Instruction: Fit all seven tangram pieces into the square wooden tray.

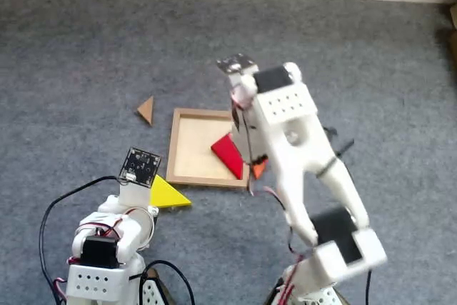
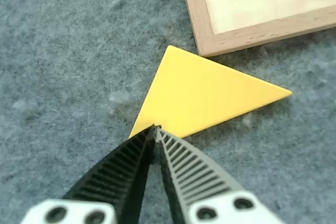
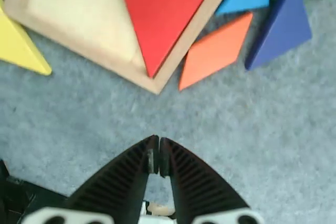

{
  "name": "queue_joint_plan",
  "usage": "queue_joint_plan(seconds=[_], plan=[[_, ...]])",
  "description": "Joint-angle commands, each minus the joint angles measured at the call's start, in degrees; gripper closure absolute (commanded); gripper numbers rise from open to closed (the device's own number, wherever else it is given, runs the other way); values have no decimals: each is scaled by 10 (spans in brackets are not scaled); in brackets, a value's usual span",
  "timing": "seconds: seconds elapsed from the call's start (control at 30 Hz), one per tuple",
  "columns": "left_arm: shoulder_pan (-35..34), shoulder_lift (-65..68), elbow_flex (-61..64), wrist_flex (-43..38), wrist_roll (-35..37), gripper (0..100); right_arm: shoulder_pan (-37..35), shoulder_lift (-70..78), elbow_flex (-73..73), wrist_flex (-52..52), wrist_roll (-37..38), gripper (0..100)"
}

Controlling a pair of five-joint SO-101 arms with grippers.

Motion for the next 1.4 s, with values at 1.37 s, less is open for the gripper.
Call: queue_joint_plan(seconds=[1.37], plan=[[-4, -29, 12, 2, -4, 994, 196, -747, 845, -395, 4, 979]])
